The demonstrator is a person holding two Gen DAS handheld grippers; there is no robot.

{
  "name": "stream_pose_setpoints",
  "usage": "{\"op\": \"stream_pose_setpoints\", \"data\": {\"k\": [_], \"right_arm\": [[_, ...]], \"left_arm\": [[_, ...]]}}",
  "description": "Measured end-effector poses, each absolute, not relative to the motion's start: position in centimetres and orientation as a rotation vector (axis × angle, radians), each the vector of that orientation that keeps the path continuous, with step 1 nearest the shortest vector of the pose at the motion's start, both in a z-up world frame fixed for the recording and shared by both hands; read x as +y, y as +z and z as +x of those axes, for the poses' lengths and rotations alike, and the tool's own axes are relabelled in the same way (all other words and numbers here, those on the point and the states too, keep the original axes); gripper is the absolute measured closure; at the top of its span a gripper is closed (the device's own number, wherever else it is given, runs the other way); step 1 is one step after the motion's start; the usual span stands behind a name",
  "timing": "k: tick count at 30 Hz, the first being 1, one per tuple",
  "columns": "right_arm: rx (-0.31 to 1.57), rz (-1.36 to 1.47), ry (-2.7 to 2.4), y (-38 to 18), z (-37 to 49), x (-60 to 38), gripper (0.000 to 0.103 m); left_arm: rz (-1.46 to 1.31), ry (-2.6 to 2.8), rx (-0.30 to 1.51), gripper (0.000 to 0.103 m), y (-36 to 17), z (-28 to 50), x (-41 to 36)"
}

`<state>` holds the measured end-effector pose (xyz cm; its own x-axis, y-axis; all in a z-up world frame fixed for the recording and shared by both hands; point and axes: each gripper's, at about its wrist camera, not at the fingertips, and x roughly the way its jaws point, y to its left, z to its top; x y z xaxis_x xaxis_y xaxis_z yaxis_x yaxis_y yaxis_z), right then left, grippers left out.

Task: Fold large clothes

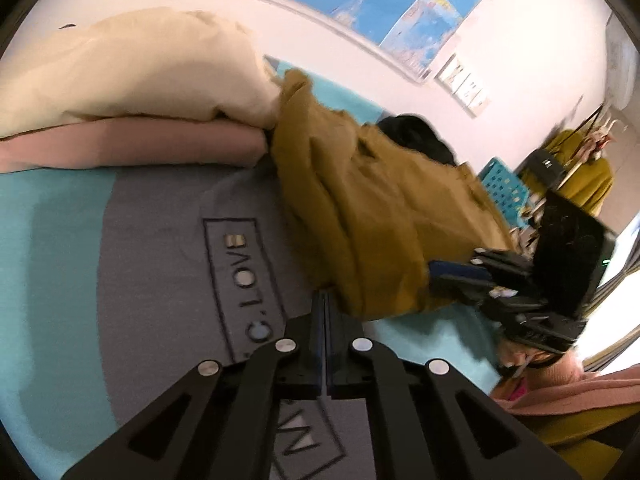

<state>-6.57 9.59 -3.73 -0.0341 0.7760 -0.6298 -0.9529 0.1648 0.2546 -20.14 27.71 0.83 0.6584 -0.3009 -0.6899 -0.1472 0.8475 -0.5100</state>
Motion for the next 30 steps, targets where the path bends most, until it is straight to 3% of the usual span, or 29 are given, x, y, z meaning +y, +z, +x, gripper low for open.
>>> {"op": "stream_pose_setpoints", "data": {"k": [2,3,6,7,8,11,14,17,21,23,25,27,28,29,30], "right_arm": [[0.759,-0.293,1.42,-3.6,-6.7,9.6,0.073],[0.753,-0.303,1.416,-3.6,-6.8,9.7,0.073],[0.741,-0.36,1.388,-3.8,-7.1,10.3,0.08],[0.738,-0.366,1.386,-3.9,-7.1,10.4,0.091],[0.739,-0.37,1.387,-3.9,-7.1,10.5,0.096],[0.748,-0.369,1.407,-4.0,-7.3,11.0,0.098],[0.767,-0.374,1.436,-3.8,-7.5,10.7,0.085],[0.744,-0.296,1.425,-2.3,-6.4,7.9,0.083],[0.74,-0.114,1.224,-0.8,-2.3,0.2,0.078],[0.766,-0.029,1.094,-1.1,0.2,-3.8,0.07],[0.805,0.011,0.966,-2.0,2.3,-6.9,0.07],[0.844,0.025,0.852,-3.3,3.9,-9.7,0.074],[0.858,0.05,0.808,-3.9,4.7,-11.5,0.083],[0.864,0.076,0.796,-4.2,5.1,-12.7,0.101],[0.872,0.122,0.775,-4.5,5.7,-14.5,0.103]], "left_arm": [[-0.58,-0.107,0.828,0.099,1.3,-20.4,27.7],[-0.58,-0.105,0.819,0.09,1.4,-20.5,27.8],[-0.56,-0.078,0.853,0.088,0.9,-19.6,27.5],[-0.565,-0.083,0.86,0.088,0.8,-19.4,27.5],[-0.562,-0.08,0.871,0.088,0.6,-19.1,27.3],[-0.521,-0.027,0.87,0.085,1.0,-18.8,27.0],[-0.462,0.078,0.841,0.06,2.4,-18.8,26.7],[-0.343,0.111,0.798,0.058,4.4,-18.7,24.8],[-0.204,0.047,0.744,0.042,5.8,-17.9,21.2],[-0.193,-0.003,0.755,0.042,5.4,-17.0,20.1],[-0.194,-0.034,0.792,0.042,4.1,-15.5,19.3],[-0.189,-0.016,0.849,0.044,2.5,-14.3,19.3],[-0.19,-0.003,0.884,0.047,1.7,-13.8,19.5],[-0.202,-0.008,0.889,0.049,1.5,-13.8,19.7],[-0.213,-0.016,0.882,0.049,1.4,-14.0,20.0]]}}
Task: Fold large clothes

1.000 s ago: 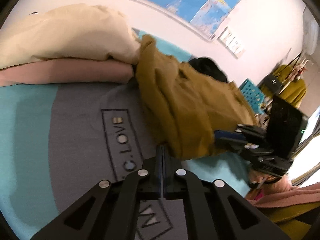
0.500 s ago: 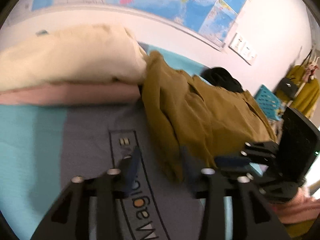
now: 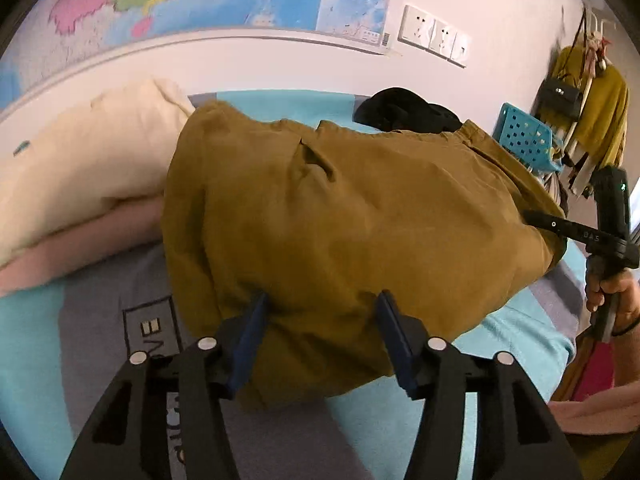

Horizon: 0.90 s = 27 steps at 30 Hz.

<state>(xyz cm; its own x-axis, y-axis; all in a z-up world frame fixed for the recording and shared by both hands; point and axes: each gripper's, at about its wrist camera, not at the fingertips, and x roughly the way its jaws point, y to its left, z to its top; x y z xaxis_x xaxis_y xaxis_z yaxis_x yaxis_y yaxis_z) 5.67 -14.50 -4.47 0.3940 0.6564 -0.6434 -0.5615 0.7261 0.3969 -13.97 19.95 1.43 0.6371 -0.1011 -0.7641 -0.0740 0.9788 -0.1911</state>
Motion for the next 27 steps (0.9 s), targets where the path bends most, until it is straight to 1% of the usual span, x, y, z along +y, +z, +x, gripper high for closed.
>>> {"op": "stream_pose_setpoints", "data": {"k": [1,2,3,4,5,6,7,9,11,13,14,16,18,19,20,22,25,27], "right_arm": [[0.881,0.187,0.772,-4.5,6.0,-16.1,0.103],[0.876,0.208,0.766,-4.3,6.0,-16.9,0.099],[0.842,0.169,0.711,-3.5,5.6,-17.7,0.099],[0.817,0.17,0.708,-2.9,5.5,-18.3,0.095],[0.788,0.188,0.688,-2.3,5.4,-19.1,0.074],[0.771,0.196,0.674,-1.7,5.4,-19.8,0.067],[0.761,0.182,0.659,-1.5,5.5,-20.2,0.065],[0.794,0.124,0.602,-2.3,6.2,-20.5,0.07],[0.818,0.106,0.565,-3.7,7.2,-21.3,0.092],[0.835,0.132,0.551,-4.7,7.7,-22.1,0.103],[0.837,0.178,0.556,-4.7,7.7,-22.8,0.102],[0.827,0.187,0.558,-4.4,7.4,-22.7,0.097],[0.811,0.196,0.576,-3.6,6.6,-22.6,0.083],[0.795,0.194,0.593,-3.1,6.1,-22.3,0.071],[0.782,0.18,0.603,-2.5,5.7,-21.7,0.068],[0.744,0.115,0.648,-1.2,4.6,-20.0,0.066],[0.705,0.028,0.731,0.1,3.1,-17.0,0.058],[0.694,-0.01,0.793,0.3,2.4,-15.1,0.056]], "left_arm": [[-0.233,-0.015,0.882,0.05,1.5,-14.1,20.5],[-0.249,-0.009,0.886,0.051,1.5,-14.3,20.8],[-0.263,0.006,0.887,0.051,1.8,-14.5,21.1],[-0.27,0.02,0.877,0.051,2.1,-14.8,21.4],[-0.278,0.028,0.862,0.048,2.5,-15.2,21.7],[-0.288,0.025,0.851,0.045,2.7,-15.5,22.0],[-0.294,0.02,0.848,0.044,2.8,-15.6,22.1],[-0.281,0.04,0.865,0.043,2.5,-15.4,22.1],[-0.269,0.074,0.912,0.042,1.4,-14.7,22.2],[-0.308,0.069,0.921,0.039,0.6,-14.3,22.6],[-0.324,0.071,0.92,0.039,0.5,-14.3,22.9],[-0.312,0.087,0.92,0.039,0.8,-14.4,22.7],[-0.283,0.107,0.924,0.039,1.1,-14.3,22.3],[-0.265,0.118,0.925,0.039,1.2,-14.3,22.0],[-0.237,0.138,0.924,0.039,1.5,-14.3,21.6],[-0.192,0.156,0.904,0.039,2.2,-14.3,20.8],[-0.147,0.17,0.895,0.036,2.6,-14.3,19.9],[-0.121,0.174,0.895,0.034,2.7,-14.1,19.3]]}}
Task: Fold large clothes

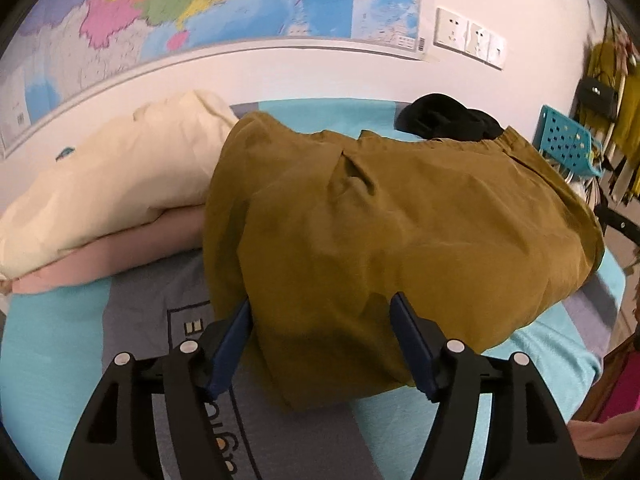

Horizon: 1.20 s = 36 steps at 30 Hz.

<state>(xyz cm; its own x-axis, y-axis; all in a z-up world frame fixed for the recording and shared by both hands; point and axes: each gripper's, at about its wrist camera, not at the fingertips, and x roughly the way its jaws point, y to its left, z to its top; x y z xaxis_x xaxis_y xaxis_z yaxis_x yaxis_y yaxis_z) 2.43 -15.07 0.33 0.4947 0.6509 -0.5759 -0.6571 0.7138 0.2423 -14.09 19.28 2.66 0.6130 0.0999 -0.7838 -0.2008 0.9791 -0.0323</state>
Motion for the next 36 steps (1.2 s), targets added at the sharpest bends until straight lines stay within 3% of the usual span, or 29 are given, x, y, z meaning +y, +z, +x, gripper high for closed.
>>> {"op": "stream_pose_setpoints", "data": {"k": [8,14,17,22,24,25,26,29,36], "right_arm": [[0.815,-0.138,0.771,-2.7,2.9,-10.7,0.053],[0.692,-0.235,0.944,0.7,-0.6,-7.1,0.041],[0.642,-0.385,1.082,1.0,-3.6,-3.0,0.031],[0.499,-0.768,1.1,-1.9,-7.8,3.2,0.024],[0.458,-0.855,1.058,-2.9,-8.0,4.3,0.025],[0.456,-0.846,1.059,-2.8,-7.7,4.2,0.031],[0.472,-0.829,1.063,-2.6,-7.2,4.0,0.045],[0.525,-0.713,1.085,-1.1,-5.7,3.1,0.063],[0.604,-0.476,1.096,1.4,-3.6,2.0,0.065]], "left_arm": [[-0.122,0.17,0.91,0.029,2.1,-13.8,18.9],[-0.232,0.146,0.882,0.028,2.8,-14.9,20.4],[-0.291,0.126,0.873,0.028,3.1,-15.8,21.1],[-0.406,0.068,0.901,0.028,2.9,-18.0,21.5],[-0.451,0.026,0.928,0.028,2.2,-18.9,21.1],[-0.475,0.007,0.939,0.028,1.9,-19.2,20.8],[-0.491,-0.012,0.951,0.028,1.5,-19.4,20.6],[-0.525,-0.063,0.972,0.024,0.5,-18.8,19.6],[-0.861,-0.123,0.829,0.022,-0.2,-14.9,22.8]]}}
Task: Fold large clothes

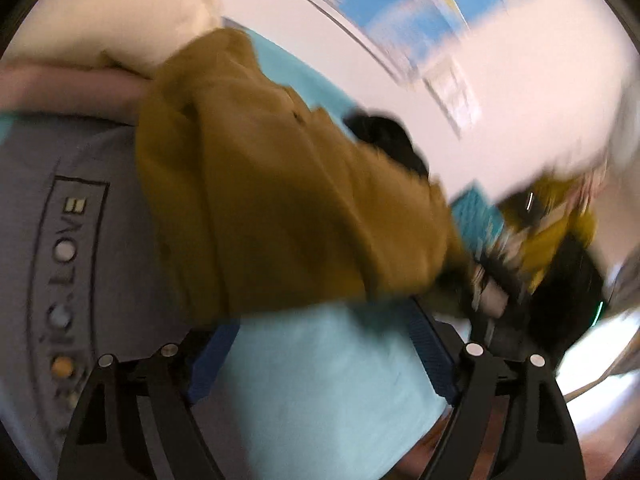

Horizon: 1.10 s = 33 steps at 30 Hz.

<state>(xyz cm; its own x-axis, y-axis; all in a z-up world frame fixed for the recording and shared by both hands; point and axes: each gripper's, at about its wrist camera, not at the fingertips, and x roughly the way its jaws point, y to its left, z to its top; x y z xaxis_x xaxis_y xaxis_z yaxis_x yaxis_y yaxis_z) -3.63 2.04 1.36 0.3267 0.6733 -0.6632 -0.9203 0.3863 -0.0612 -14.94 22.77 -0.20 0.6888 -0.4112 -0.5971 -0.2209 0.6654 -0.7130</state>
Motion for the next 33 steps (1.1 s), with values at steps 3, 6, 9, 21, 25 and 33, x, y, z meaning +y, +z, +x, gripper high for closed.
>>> {"op": "stream_pose_setpoints", "data": {"k": [3,6,9,21,25,33], "right_arm": [[0.639,-0.452,1.106,1.0,-3.7,2.0,0.064],[0.695,-0.347,1.128,1.3,-3.6,0.6,0.057],[0.775,-0.151,1.166,1.7,-3.2,-3.5,0.049],[1.08,0.51,0.765,-3.9,-0.4,-23.0,0.027],[1.041,0.516,0.675,-4.3,1.0,-22.1,0.027],[0.934,0.55,0.522,-4.3,3.1,-18.3,0.008]], "left_arm": [[-1.046,-0.152,0.763,0.02,-1.4,-14.2,24.8],[-1.068,-0.161,0.744,0.018,-1.3,-13.5,25.1],[-1.057,-0.147,0.76,0.018,-1.3,-12.6,24.6],[-0.862,-0.068,0.874,0.056,-1.0,-9.9,23.8],[-0.801,-0.06,0.897,0.057,-0.7,-9.4,23.2],[-0.791,-0.083,0.939,0.031,-1.4,-8.4,23.5]]}}
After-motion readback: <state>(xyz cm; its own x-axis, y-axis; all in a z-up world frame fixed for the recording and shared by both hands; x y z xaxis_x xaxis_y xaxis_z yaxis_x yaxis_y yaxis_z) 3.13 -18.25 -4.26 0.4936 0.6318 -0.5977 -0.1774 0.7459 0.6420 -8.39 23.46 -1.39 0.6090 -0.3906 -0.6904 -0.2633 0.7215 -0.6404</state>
